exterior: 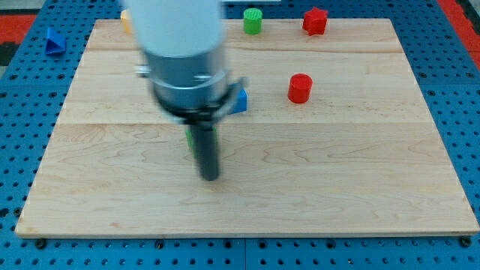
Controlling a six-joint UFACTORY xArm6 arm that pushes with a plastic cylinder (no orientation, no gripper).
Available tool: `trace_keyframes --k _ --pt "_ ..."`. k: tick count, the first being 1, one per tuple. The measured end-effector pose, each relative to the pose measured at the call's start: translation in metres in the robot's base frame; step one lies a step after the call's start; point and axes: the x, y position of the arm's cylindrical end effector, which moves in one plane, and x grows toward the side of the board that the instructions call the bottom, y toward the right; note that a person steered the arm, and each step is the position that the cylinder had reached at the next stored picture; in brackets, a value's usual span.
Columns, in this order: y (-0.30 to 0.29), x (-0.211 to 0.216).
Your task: Move the green star to the left center
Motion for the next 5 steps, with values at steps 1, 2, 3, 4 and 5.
trace_keyframes --k 1,2,3,4,5 --pt "-0.002 -0.047" --pt "-0.109 -0.054" --pt "-0.115 -0.045" --pt "-0.120 -0.011" --pt "-0.153 -0.048"
